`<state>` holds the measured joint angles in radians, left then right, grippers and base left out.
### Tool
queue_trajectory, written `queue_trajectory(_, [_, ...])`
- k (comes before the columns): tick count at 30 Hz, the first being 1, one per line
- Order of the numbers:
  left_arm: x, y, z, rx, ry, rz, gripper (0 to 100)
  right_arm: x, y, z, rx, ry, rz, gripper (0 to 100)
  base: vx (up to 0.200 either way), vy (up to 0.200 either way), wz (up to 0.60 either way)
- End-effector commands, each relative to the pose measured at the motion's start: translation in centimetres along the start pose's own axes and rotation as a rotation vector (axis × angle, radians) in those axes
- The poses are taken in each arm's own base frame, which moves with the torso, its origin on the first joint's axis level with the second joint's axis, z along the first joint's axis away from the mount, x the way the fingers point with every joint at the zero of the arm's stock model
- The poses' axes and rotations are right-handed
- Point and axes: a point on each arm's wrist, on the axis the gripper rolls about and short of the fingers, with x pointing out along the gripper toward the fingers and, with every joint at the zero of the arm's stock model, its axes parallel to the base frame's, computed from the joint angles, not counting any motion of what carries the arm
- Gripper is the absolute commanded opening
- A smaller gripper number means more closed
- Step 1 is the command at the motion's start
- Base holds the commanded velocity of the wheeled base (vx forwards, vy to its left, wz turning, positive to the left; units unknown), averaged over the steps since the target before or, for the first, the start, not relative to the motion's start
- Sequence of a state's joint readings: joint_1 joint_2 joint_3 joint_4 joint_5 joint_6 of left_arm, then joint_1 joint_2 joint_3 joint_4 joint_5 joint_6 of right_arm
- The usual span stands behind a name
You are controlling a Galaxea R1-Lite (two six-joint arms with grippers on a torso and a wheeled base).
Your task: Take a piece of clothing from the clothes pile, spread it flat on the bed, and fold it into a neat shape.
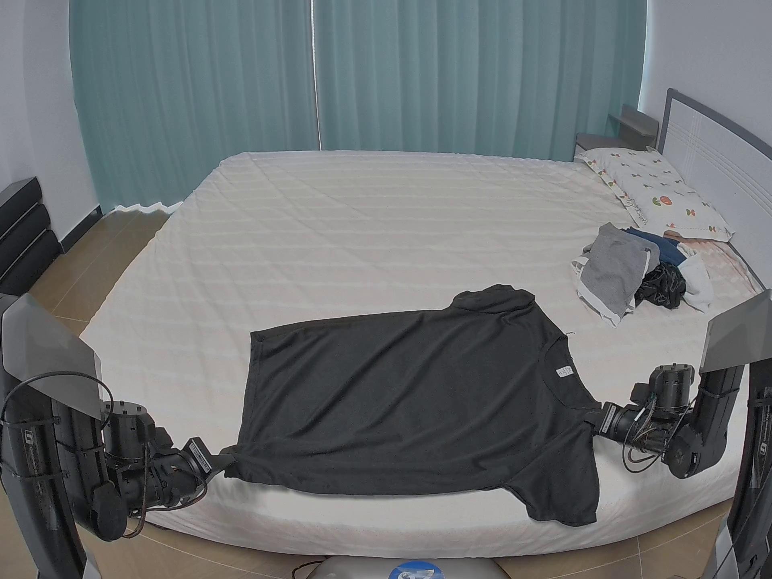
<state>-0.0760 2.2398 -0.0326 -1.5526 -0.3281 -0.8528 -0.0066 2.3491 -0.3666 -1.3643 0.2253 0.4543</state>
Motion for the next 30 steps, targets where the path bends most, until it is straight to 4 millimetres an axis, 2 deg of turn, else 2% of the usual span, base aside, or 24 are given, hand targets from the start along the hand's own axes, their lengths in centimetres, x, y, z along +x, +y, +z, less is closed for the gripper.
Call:
queue_trajectory(1, [0.1,0.1,-0.1,0.001,0.004,0.000,0,0.5,0.0,0.5,-0.001,-0.006,0.024,0,0.000,0.000,0.00])
queue_trajectory(3, [0.2,0.1,-0.2,0.003,0.007,0.001,0,0.7,0.0,0.5,-0.002,-0.007,0.027,0,0.000,0.000,0.00])
queue_trajectory(4, [0.2,0.2,-0.2,0.002,0.009,0.004,0,0.9,0.0,0.7,-0.004,-0.013,0.030,100,0.000,0.000,0.00])
queue_trajectory(9, [0.2,0.2,-0.2,0.002,0.009,0.004,0,1.0,-0.1,1.8,-0.001,-0.051,0.038,100,0.000,0.000,0.00])
queue_trajectory(12, [0.3,0.1,-0.2,0.002,0.007,0.004,0,0.2,0.0,2.1,0.000,-0.059,0.051,100,0.000,0.000,0.00])
queue_trajectory(16, [0.3,0.1,-0.2,0.002,0.007,0.004,0,-1.8,0.0,2.2,0.010,-0.045,0.075,100,0.000,0.000,0.00])
queue_trajectory(17, [0.3,0.1,-0.2,0.002,0.008,0.002,0,-2.7,-0.2,1.8,0.019,-0.020,0.077,100,0.000,0.000,0.00])
queue_trajectory(22, [0.3,0.1,-0.2,0.002,0.008,0.002,0,-4.1,-1.2,-0.2,-0.009,0.064,0.048,100,0.000,0.000,0.00])
queue_trajectory(26, [0.3,0.1,-0.2,0.002,0.008,0.002,0,-5.4,-1.3,-1.9,-0.045,0.155,0.093,100,0.000,0.000,0.00])
queue_trajectory(30, [0.2,0.2,-0.2,0.002,0.009,0.004,0,-5.5,-1.2,-3.1,-0.049,0.212,0.091,100,0.000,0.000,0.00])
